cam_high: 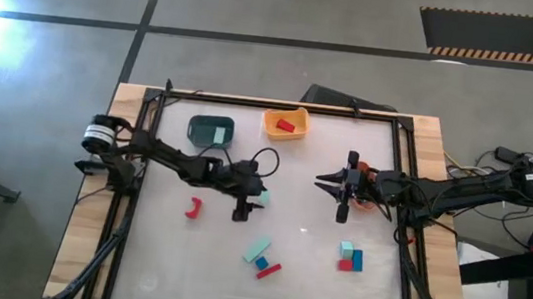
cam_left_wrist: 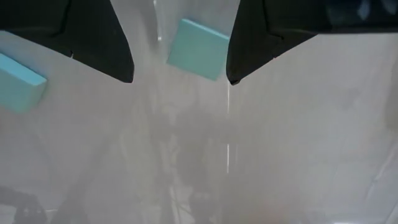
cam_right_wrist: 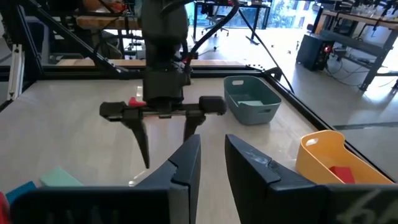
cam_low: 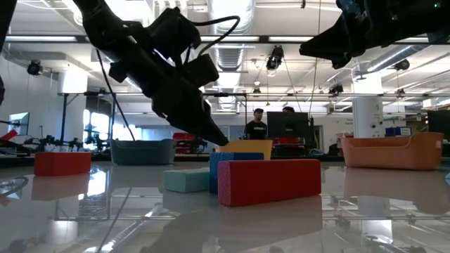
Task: Sort & place blocks by color
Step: Put the light blue block into the blue bin
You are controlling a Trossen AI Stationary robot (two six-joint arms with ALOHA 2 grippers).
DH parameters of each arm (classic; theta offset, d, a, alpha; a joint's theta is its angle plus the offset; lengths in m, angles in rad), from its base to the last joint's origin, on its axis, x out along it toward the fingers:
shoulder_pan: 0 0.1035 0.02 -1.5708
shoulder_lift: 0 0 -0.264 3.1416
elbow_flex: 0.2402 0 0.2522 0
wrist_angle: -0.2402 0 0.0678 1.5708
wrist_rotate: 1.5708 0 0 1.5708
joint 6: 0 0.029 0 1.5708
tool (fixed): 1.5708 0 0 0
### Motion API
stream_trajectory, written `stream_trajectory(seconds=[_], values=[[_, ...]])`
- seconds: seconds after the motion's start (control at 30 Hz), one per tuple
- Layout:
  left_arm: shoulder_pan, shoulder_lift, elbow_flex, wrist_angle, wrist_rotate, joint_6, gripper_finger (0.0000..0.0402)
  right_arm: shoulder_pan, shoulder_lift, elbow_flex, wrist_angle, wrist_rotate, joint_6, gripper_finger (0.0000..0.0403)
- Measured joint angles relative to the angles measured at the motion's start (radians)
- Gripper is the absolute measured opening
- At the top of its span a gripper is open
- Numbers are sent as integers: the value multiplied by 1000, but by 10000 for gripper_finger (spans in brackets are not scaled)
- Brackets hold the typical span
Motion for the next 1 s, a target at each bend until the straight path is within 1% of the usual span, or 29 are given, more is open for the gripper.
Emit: stream_trajectory(seconds=[0.13, 0.27, 0.4, 0.53, 0.63, 0.7, 0.8, 1.0], values=[[3, 52, -1, 62, 4, 26, 265, 0, 0, 0, 0, 0, -4, 64], [13, 71, -1, 107, 3, 53, 286, 0, 0, 0, 0, 0, 1, 63], [31, 84, -2, 106, 4, 60, 290, 0, 0, 0, -2, 0, 4, 63], [39, 112, -3, 127, 46, 62, 290, 0, 0, 0, -3, 0, 6, 63], [39, 137, -4, 140, 54, 82, 290, 0, 1, 0, -3, 0, 6, 63], [41, 151, -3, 154, 55, 84, 286, 0, 1, 0, -3, 0, 10, 63], [41, 160, -3, 161, 64, 78, 270, 0, 1, 0, -4, 0, 17, 63], [40, 159, -3, 162, 62, 78, 211, 0, 2, 0, -5, 0, 16, 63]])
